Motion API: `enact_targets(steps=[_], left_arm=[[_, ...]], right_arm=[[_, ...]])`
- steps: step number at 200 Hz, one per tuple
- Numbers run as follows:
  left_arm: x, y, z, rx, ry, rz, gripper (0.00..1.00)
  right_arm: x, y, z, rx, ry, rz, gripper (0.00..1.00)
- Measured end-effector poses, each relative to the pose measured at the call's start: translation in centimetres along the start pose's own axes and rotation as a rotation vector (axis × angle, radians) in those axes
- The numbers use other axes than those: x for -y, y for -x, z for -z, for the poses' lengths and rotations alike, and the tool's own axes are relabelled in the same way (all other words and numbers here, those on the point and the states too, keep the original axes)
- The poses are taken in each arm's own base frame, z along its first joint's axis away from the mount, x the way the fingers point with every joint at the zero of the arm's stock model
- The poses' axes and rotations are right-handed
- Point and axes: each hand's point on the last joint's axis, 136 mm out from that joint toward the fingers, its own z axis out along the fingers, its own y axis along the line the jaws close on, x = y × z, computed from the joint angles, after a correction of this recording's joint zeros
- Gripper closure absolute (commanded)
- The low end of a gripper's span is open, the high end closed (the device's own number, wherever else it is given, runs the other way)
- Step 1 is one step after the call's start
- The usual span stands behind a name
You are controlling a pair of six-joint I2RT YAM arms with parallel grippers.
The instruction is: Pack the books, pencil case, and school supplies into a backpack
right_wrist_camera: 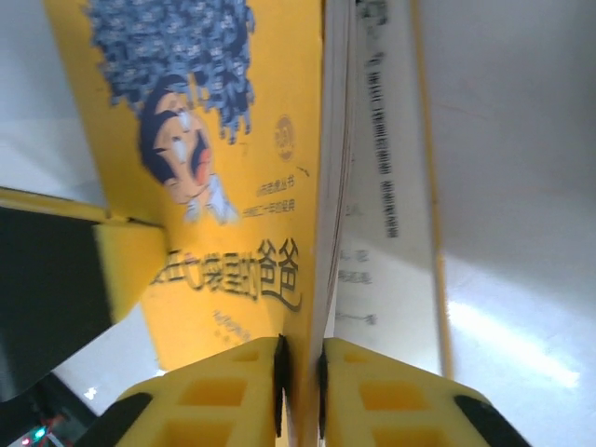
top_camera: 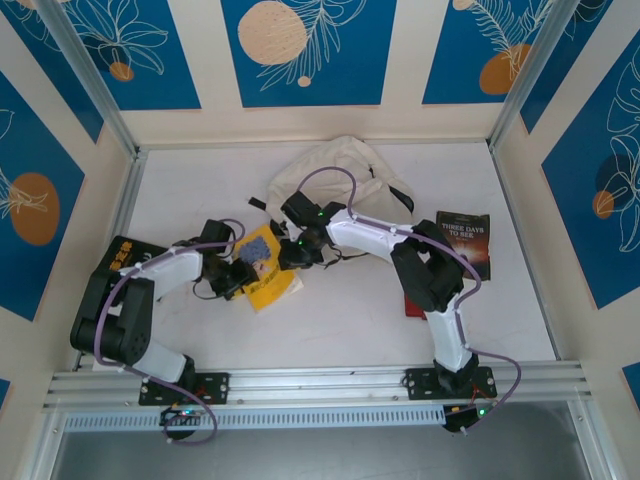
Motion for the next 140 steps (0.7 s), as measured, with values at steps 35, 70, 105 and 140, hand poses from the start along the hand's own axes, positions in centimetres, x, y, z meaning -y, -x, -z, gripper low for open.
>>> enact_targets(steps=[35, 70, 105, 140], left_arm=[[0.3, 0.1, 0.2, 0.007, -0.012, -0.011, 0.4], [1.5, 0.6, 1.5, 0.058, -0.068, -0.024, 0.11], [3.0, 0.6, 2.2, 0.085, -0.173, -0.018, 0.06], [4.3, 0.3, 1.9, 0.067, -0.278, 0.004, 0.03]], right_arm=[[-0.7, 0.1, 1.0, 0.02, 0.021, 0.008, 0.93], [-0.9, 0.3, 2.4, 0.029, 0.133, -0.025, 0.94], [-0.1, 1.4, 3.9, 0.029, 0.295, -0.126, 0.94], [0.2, 2.7, 5.7, 0.05, 0.425, -0.188, 0.95]])
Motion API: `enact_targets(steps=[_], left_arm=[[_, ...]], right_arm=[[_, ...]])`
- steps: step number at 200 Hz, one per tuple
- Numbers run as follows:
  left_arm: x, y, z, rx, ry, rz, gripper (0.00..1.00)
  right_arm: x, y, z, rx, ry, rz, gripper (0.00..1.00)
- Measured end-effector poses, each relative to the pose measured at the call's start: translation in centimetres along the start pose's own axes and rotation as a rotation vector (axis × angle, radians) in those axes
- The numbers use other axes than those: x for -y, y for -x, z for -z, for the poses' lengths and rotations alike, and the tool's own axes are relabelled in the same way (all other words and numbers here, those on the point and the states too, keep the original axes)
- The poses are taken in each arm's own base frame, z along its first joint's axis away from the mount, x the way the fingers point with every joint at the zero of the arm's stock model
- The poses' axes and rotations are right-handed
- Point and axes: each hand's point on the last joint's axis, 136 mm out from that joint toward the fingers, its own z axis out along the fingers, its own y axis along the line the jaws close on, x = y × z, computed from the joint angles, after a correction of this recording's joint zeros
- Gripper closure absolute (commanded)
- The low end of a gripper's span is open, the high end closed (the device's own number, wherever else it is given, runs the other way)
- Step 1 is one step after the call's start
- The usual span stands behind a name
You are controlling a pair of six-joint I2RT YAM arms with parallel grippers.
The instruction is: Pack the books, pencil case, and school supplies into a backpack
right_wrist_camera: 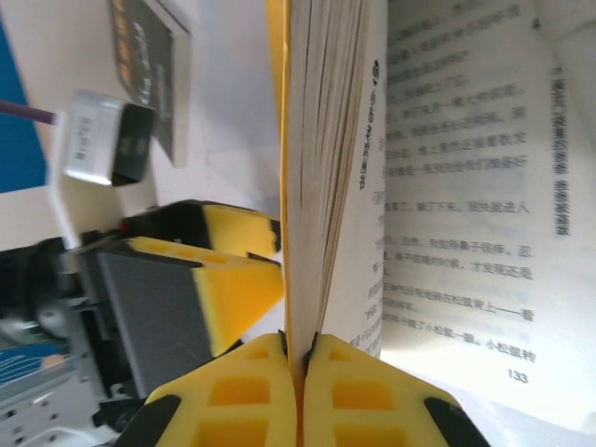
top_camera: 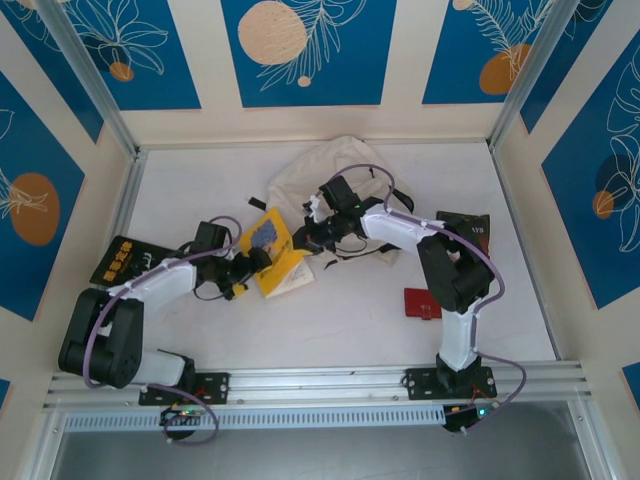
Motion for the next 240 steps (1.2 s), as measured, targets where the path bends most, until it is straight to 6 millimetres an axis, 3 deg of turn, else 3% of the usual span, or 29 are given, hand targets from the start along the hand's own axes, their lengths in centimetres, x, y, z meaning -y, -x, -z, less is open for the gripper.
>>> enact_targets(steps=[37, 96, 112, 130, 149, 180, 240], left_arm=[[2.2, 0.2, -0.5, -0.006, -0.147, 0.027, 0.02], [6.2, 1.6, -0.6, 0.0, -0.336, 0.029, 0.08], [6.6, 1.9, -0.5, 0.004, -0.356, 0.031, 0.18], [6.9, 2.1, -0.4, 0.011, -0.365, 0.026, 0.46], [7.0, 2.2, -0.2, 0.022, -0.366, 0.012, 0.67], [7.5, 2.9, 1.6, 0.088, -0.327, -0.021, 0.78], [8.1, 3.1, 8.0, 0.251, -0.217, -0.142, 0.84]], right_arm=[[-0.9, 0.5, 1.6, 0.016, 0.089, -0.026, 0.95], [0.0, 0.9, 2.7, 0.021, 0.153, -0.085, 0.95], [0.1, 1.0, 2.9, 0.025, 0.156, -0.089, 0.95], [0.1, 1.2, 3.5, 0.037, 0.159, -0.094, 0.92], [0.3, 1.1, 4.1, 0.053, 0.153, -0.093, 0.75], [1.2, 1.1, 5.3, 0.106, 0.084, -0.103, 0.39], [0.4, -0.2, 8.9, 0.243, 0.029, -0.083, 0.19]])
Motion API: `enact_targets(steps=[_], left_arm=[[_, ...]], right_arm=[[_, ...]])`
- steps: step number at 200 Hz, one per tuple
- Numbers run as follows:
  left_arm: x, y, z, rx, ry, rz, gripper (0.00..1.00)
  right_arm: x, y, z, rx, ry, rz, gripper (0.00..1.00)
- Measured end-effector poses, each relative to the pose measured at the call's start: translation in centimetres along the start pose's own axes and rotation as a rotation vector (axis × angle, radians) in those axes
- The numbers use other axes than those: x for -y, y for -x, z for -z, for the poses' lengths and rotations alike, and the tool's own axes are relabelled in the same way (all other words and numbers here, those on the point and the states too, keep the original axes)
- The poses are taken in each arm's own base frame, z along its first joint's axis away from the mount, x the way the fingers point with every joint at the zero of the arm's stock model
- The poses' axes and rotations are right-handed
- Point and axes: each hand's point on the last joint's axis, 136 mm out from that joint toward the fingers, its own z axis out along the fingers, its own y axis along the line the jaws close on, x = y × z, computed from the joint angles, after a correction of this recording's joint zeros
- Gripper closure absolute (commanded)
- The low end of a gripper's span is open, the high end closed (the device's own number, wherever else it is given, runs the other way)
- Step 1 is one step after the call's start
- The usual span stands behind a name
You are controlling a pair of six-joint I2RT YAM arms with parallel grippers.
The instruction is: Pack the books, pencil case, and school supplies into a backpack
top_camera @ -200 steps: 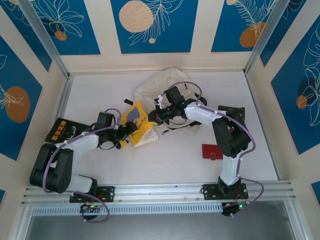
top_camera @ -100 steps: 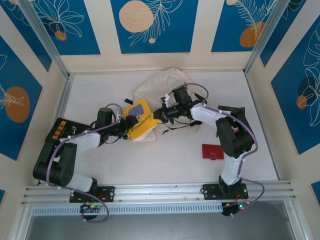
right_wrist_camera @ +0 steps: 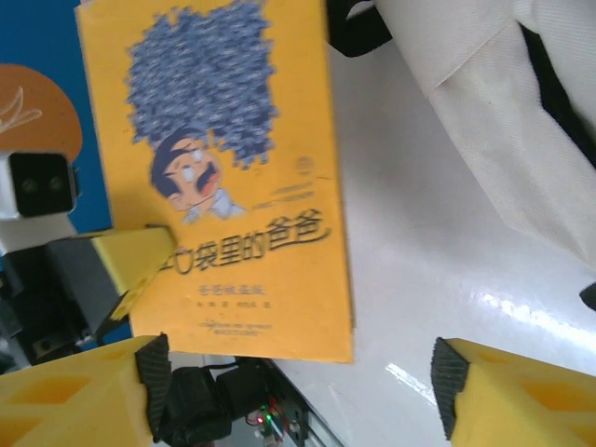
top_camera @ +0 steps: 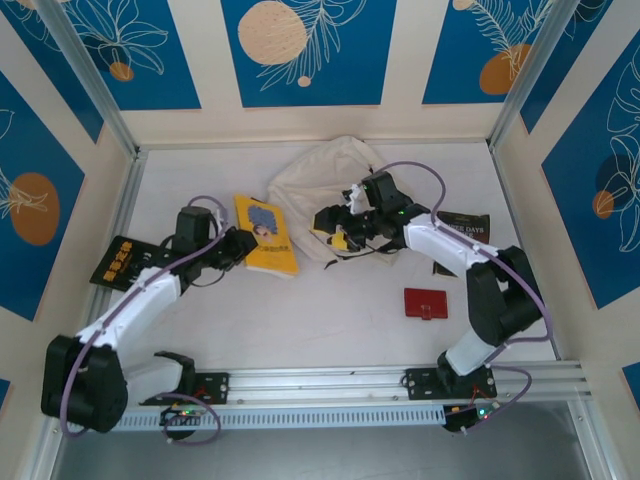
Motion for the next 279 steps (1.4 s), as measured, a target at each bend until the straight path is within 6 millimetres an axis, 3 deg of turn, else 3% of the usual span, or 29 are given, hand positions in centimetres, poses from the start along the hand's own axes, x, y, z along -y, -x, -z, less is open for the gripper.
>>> enact_targets(steps=[31, 58, 121, 193, 229, 255, 279], left_arm=[[2.6, 1.3, 2.9, 0.08, -0.041, -0.051, 0.85], [4.7, 2.8, 4.0, 0.152, -0.108, -0.045, 0.87], [8.8, 6.0, 2.9, 0.272, -0.222, 0.077, 0.85], [14.3, 7.4, 1.8, 0.332, -0.34, 0.137, 0.85], [14.9, 7.5, 1.2, 0.35, -0.355, 0.16, 0.85], [14.9, 7.5, 1.1, 0.36, -0.35, 0.169, 0.85], [14.5, 7.9, 0.9, 0.387, -0.336, 0.2, 0.86]], right_arm=[[-0.2, -1.0, 0.9, 0.043, 0.027, -0.039, 0.14], [-2.0, -2.1, 1.6, 0.077, 0.101, -0.075, 0.11], [-8.7, -2.6, 3.0, 0.177, 0.346, -0.14, 0.08], [-13.1, -1.1, 3.0, 0.207, 0.478, -0.224, 0.1], [-14.8, 0.6, 3.0, 0.241, 0.505, -0.237, 0.12], [-15.2, 1.5, 3.3, 0.278, 0.515, -0.253, 0.16], [-15.5, 2.5, 2.4, 0.282, 0.499, -0.281, 0.2]])
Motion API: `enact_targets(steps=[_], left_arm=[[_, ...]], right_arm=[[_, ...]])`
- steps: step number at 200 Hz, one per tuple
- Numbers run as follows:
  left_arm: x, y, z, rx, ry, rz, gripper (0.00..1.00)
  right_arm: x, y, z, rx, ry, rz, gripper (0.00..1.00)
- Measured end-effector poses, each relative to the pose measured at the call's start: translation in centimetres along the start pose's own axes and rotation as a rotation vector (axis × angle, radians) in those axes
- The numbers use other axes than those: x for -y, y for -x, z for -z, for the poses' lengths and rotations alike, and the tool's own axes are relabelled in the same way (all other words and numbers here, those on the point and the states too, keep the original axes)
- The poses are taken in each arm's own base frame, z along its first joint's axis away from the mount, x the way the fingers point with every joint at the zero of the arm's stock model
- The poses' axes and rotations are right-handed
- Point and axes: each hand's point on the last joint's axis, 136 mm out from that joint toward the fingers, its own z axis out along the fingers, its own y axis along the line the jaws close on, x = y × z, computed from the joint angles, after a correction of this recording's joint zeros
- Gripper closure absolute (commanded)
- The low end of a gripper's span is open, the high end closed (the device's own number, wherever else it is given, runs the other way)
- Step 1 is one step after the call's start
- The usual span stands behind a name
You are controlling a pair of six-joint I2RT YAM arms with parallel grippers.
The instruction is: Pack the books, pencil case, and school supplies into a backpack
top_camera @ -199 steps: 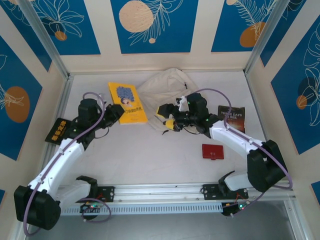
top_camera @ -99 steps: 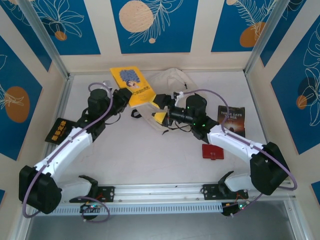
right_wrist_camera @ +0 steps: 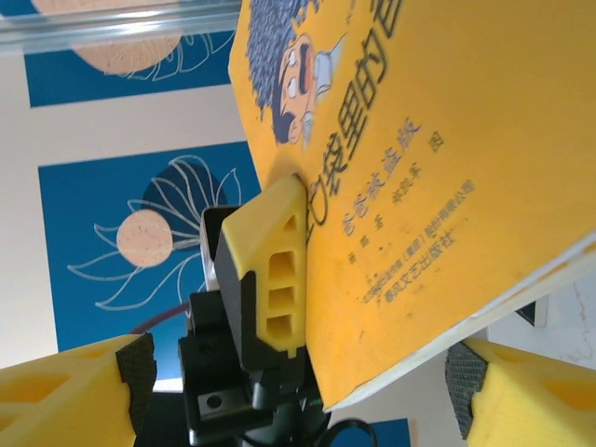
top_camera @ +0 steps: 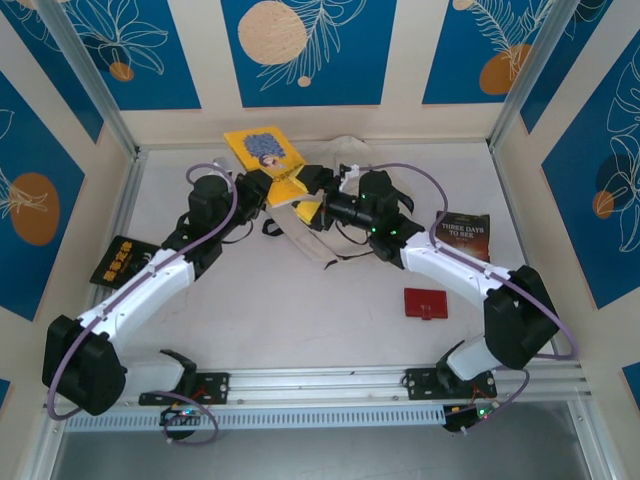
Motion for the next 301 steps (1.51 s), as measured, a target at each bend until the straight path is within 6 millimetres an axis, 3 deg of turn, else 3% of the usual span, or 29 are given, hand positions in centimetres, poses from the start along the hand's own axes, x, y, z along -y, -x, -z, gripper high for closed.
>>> enact_targets(steps=[85, 107, 152, 166, 188, 221, 243, 281, 301], left_arm=[[-1.3, 0.2, -0.1, 0.047, 0.018, 0.023, 0.86], [-1.2, 0.3, 0.1, 0.049, 0.014, 0.023, 0.87], [-0.9, 0.7, 1.0, 0.07, 0.006, 0.031, 0.83], [-1.2, 0.8, 1.3, 0.078, 0.017, 0.03, 0.78], [-1.6, 0.7, 1.8, 0.077, 0.031, 0.025, 0.61], [-2.9, 0.4, 2.9, 0.061, 0.099, -0.019, 0.25], [-4.3, 0.3, 3.6, 0.05, 0.192, -0.063, 0.15], [-6.6, -0.6, 3.0, -0.03, 0.332, -0.184, 0.15], [-8.2, -1.9, 1.1, -0.122, 0.394, -0.243, 0.24]], right_arm=[[3.9, 1.8, -2.8, 0.056, -0.041, -0.12, 0.25], [4.3, 2.0, -3.8, 0.046, -0.023, -0.138, 0.37], [3.0, 1.6, -4.9, 0.032, 0.039, -0.122, 0.7], [2.6, 1.5, -4.9, 0.036, 0.053, -0.117, 0.79], [2.6, 1.3, -4.7, 0.041, 0.051, -0.113, 0.89], [4.7, 1.6, -3.4, 0.081, -0.042, -0.082, 0.94], [6.4, 2.7, -1.4, 0.144, -0.136, -0.019, 0.95], [6.4, 6.4, 4.1, 0.324, -0.273, 0.176, 0.95], [5.4, 8.5, 7.1, 0.404, -0.314, 0.259, 0.94]])
